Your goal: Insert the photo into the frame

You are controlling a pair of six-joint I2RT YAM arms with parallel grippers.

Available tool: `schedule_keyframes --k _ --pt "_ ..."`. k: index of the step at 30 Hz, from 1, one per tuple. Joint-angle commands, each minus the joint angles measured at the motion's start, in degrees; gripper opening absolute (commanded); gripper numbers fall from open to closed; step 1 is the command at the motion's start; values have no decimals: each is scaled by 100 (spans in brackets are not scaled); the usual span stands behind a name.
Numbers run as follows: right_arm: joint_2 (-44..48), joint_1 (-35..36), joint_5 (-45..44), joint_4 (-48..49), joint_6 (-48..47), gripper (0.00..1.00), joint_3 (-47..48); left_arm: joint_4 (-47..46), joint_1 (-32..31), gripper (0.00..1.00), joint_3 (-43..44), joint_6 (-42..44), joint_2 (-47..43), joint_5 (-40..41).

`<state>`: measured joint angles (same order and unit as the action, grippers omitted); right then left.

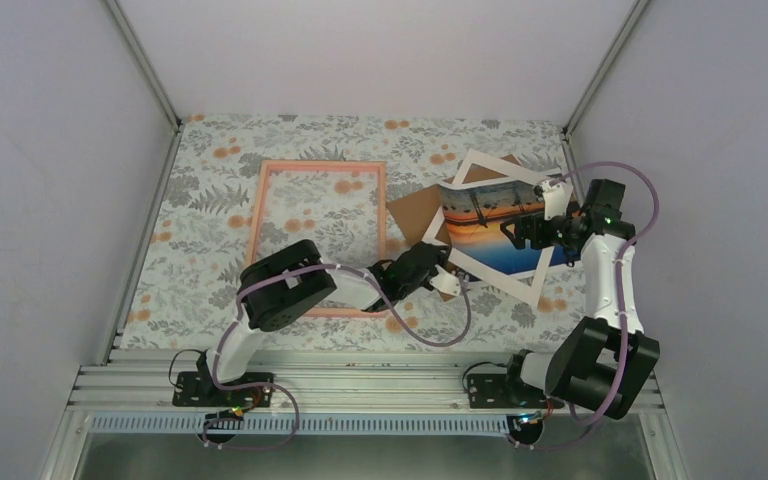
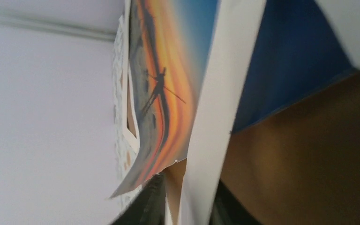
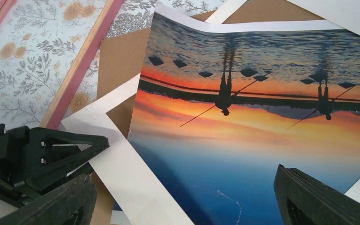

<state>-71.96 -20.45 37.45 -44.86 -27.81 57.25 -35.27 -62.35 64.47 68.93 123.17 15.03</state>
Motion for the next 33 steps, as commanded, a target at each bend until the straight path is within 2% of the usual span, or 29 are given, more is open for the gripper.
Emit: schedule_keyframes --k 1,4,13,26,30,33 --pt "65 -89 244 -114 -37 94 217 687 94 12 519 -655 -172 -90" --pt "116 -106 384 -235 11 94 496 999 191 3 737 -829 -267 -130" --pt "351 -118 695 -444 291 95 1470 2436 837 2 2121 -1474 -419 -376" --pt "636 -118 856 -75 919 98 1999 3767 1923 2 4366 -1416 31 -471" --pt "634 -126 917 -49 927 98 1948 3768 2273 2 4591 -1087 1 -371" --pt "646 -126 945 -74 886 98 1917 3676 2605 2 4352 -765 -254 -357"
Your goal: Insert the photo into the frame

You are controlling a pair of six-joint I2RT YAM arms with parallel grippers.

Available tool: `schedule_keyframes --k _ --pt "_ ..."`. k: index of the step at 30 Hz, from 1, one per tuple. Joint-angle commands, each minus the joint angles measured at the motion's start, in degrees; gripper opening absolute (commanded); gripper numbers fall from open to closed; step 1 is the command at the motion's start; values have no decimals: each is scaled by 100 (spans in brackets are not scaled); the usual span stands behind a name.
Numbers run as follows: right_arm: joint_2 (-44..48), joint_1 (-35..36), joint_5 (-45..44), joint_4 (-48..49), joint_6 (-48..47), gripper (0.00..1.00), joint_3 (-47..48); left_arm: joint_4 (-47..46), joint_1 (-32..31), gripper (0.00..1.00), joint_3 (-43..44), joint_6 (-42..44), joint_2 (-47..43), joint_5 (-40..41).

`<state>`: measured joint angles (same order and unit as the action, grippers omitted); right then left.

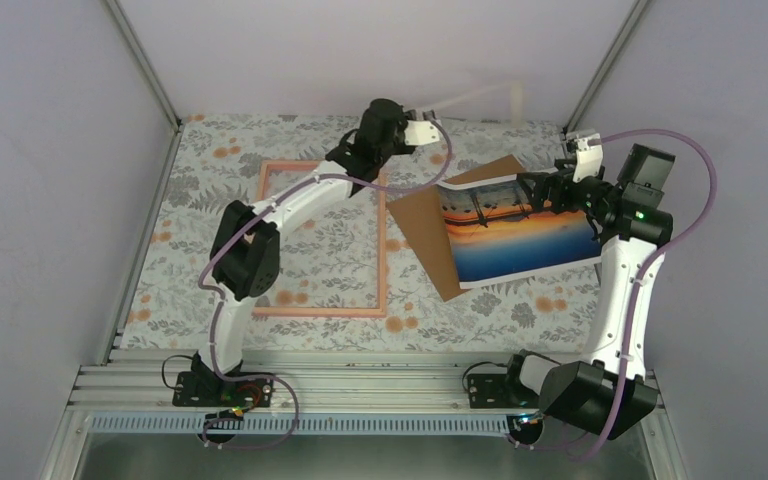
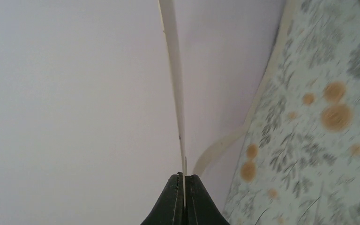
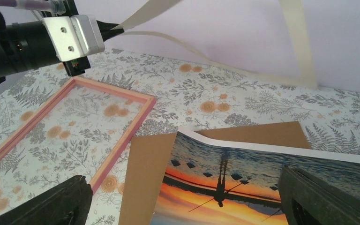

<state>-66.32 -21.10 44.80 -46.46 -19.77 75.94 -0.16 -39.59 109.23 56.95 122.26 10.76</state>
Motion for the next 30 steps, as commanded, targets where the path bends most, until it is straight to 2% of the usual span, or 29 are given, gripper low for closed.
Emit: schedule_keyframes --k 1,4,7,12,18,21,26,30 --pt "84 -61 212 91 73 98 25 151 438 2 -227 524 -273 61" --pt "78 -58 288 119 61 99 -47 145 825 2 -652 794 -713 -40" --pt "58 -61 349 155 53 99 -107 -143 1201 2 -1485 1223 -1335 -144" --pt "24 -60 506 264 131 99 -248 14 1834 2 -2543 1549 -2341 -403" --pt "-27 -59 699 387 262 98 -298 313 2395 2 -3006 1546 -2965 -507" --pt "-4 -60 689 379 259 98 -279 273 2582 2 -3585 1754 -3376 -492" --pt "48 -60 672 344 220 98 -325 120 2622 2 -5219 2440 -4263 -226" --pt "79 -61 692 352 193 98 -391 635 2623 2 -5815 2249 -4789 -84"
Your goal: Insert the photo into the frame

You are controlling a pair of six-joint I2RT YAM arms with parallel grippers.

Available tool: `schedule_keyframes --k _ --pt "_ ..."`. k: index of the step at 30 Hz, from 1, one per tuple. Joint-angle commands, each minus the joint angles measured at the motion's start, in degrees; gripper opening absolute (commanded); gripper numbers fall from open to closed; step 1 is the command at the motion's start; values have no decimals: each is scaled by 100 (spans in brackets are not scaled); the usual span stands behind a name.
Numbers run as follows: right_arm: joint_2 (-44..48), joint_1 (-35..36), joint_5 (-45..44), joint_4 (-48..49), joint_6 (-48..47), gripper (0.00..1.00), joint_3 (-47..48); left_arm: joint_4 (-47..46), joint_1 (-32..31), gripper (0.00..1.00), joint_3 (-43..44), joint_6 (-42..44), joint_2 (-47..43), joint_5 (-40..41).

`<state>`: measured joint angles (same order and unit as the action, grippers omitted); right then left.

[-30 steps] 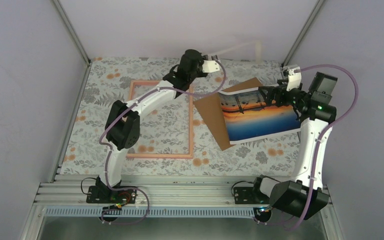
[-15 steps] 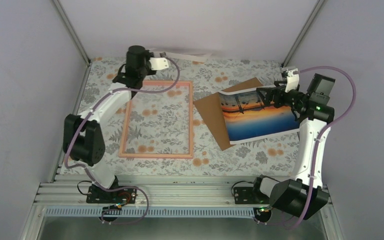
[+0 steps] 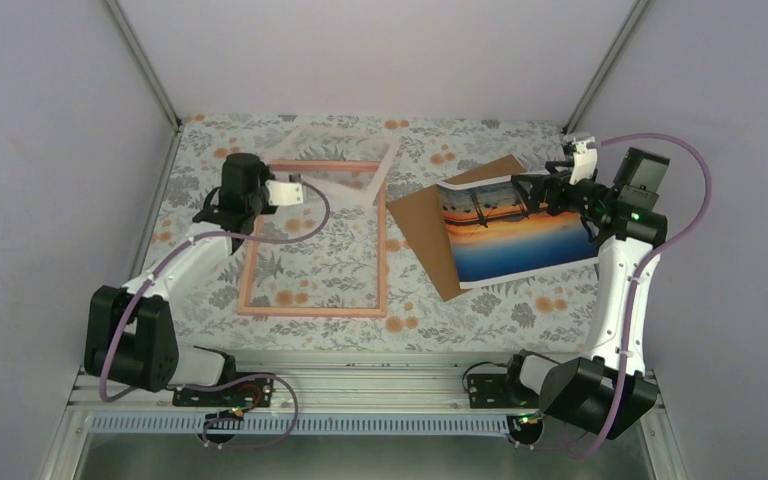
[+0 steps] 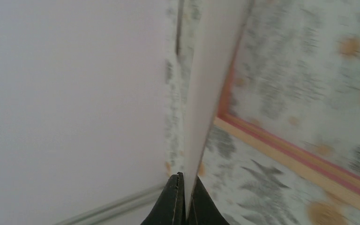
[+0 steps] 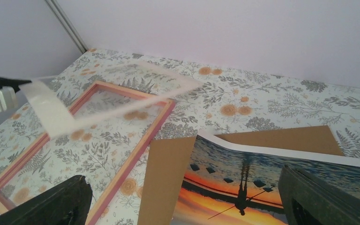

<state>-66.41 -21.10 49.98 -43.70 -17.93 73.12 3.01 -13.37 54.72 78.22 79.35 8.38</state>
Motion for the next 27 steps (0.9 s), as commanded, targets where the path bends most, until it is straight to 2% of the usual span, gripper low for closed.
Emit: schedule_keyframes --k 1,6,15,20,27 --pt "87 -60 191 81 7 99 -124 383 -4 2 -503 97 -678 178" --pt "37 -61 258 107 27 98 -123 879 -44 2 -1131 -194 -1073 307" --pt "67 -56 274 150 74 99 -191 1738 -199 2 -1691 -936 -1652 588" --pt "43 -62 288 178 106 99 -196 2261 -496 3 -1834 -1319 -1918 634" --pt "49 -59 301 178 112 99 -216 2479 -1035 2 -2262 -1754 -2150 840"
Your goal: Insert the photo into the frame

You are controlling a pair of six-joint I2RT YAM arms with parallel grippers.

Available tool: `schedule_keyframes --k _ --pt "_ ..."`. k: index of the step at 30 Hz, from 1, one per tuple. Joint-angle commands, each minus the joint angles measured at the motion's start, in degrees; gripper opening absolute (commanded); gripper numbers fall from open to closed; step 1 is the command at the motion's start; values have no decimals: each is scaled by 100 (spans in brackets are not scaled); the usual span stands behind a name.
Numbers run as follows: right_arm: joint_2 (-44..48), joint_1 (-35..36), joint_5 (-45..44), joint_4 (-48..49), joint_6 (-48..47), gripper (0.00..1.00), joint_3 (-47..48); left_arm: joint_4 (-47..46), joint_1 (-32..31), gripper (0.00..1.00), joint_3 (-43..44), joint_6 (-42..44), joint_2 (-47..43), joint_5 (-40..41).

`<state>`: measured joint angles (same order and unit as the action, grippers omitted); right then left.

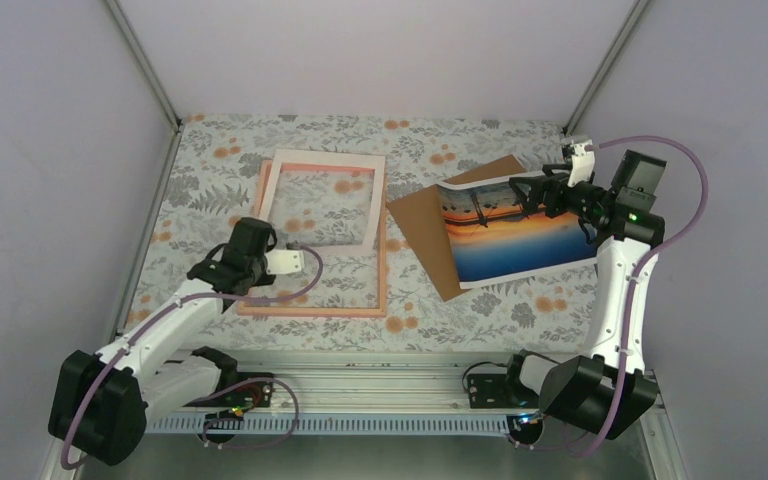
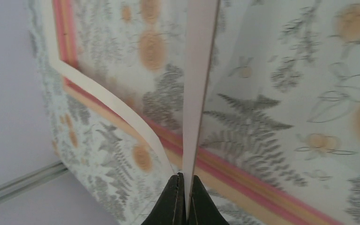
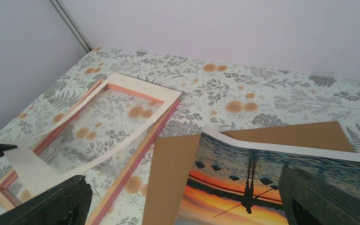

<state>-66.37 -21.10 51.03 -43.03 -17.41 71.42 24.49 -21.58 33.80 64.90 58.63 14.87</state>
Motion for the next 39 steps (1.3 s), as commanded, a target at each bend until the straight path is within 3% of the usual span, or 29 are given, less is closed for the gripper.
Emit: schedule_keyframes --k 1,21,39 --pt "47 -60 196 99 62 99 -38 392 -268 2 -186 -506 -69 199" --pt "63 -61 197 171 71 99 -132 1643 -683 2 254 -1774 194 341" --pt "70 -61 179 207 80 99 -203 1713 -1014 2 54 -1680 36 198"
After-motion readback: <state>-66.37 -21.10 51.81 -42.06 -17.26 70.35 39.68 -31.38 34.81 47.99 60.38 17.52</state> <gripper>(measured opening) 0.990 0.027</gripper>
